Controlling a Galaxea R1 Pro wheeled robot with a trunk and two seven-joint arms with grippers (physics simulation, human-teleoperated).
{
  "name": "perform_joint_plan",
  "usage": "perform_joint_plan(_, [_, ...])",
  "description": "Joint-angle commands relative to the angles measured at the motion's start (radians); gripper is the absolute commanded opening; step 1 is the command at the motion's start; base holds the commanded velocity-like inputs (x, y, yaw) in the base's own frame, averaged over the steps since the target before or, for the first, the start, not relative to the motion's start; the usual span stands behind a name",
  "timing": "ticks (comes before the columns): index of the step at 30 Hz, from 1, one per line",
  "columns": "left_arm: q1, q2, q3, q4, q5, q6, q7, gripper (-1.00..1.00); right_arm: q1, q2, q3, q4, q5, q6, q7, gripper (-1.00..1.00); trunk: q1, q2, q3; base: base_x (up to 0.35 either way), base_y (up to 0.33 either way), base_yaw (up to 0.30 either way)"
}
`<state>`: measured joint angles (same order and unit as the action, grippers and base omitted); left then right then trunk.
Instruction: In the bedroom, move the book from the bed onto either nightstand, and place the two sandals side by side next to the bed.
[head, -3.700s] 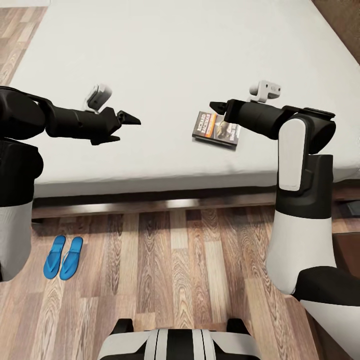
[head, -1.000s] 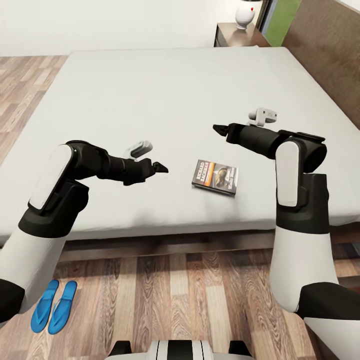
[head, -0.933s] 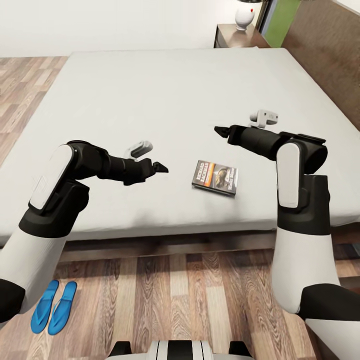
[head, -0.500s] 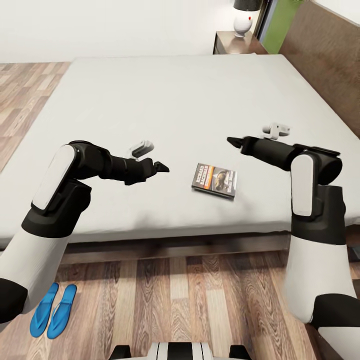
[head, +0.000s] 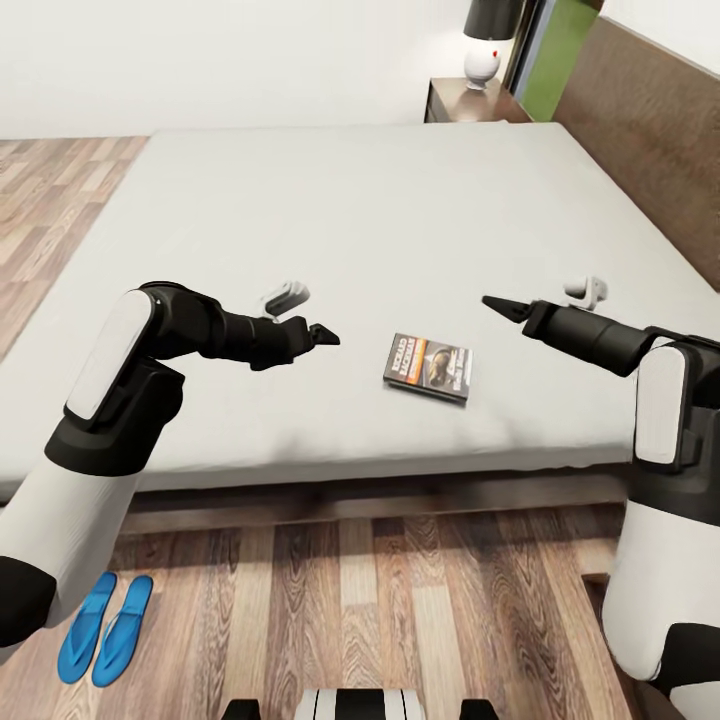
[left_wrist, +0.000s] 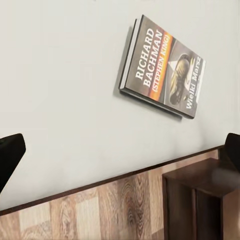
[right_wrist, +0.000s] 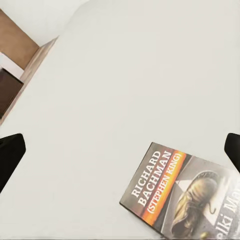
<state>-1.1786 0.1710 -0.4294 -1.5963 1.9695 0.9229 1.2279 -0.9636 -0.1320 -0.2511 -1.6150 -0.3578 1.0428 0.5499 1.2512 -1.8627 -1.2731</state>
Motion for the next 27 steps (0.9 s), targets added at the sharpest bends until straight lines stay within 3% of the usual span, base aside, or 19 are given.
perform_joint_plan(1, [-0.001, 0.000, -0.001, -0.001, 0.008, 0.003, 0.010, 1.00, 0.020, -0.017, -0.014, 0.000, 0.007, 0.004, 0.051, 1.00, 0.000, 0.000, 0.001, 0.000, 0.000, 0.000])
perform_joint_plan(5, [0.000, -0.002, -0.003, 0.001, 0.006, -0.002, 0.011, 1.00, 0.075, -0.045, -0.033, 0.000, 0.007, 0.004, 0.109, 1.00, 0.000, 0.000, 0.008, 0.000, 0.000, 0.000])
perform_joint_plan(11, [0.024, -0.018, -0.006, -0.006, 0.002, -0.005, 0.010, 1.00, 0.138, -0.058, -0.048, 0.001, 0.007, 0.004, 0.135, 1.00, 0.000, 0.000, 0.017, 0.000, 0.000, 0.000])
perform_joint_plan(12, [0.089, -0.054, -0.006, -0.010, -0.001, -0.003, 0.015, 1.00, 0.237, -0.056, -0.053, 0.001, 0.011, 0.004, 0.143, 1.00, 0.000, 0.000, 0.019, 0.000, 0.000, 0.000])
perform_joint_plan(16, [0.119, -0.072, -0.005, -0.011, -0.005, 0.000, 0.014, 1.00, 0.299, -0.057, -0.054, 0.001, 0.011, -0.048, 0.145, 1.00, 0.000, 0.000, 0.026, 0.000, 0.000, 0.000])
perform_joint_plan(18, [0.134, -0.076, 0.001, -0.012, -0.036, 0.005, 0.013, 1.00, 0.342, -0.058, -0.055, 0.001, 0.010, -0.095, 0.151, 1.00, 0.000, 0.000, 0.029, 0.000, 0.000, 0.000])
perform_joint_plan(27, [0.125, -0.084, 0.004, -0.013, -0.066, 0.009, 0.013, 1.00, 0.365, -0.065, -0.058, 0.001, 0.009, -0.118, 0.169, 1.00, 0.000, 0.000, 0.043, 0.000, 0.000, 0.000])
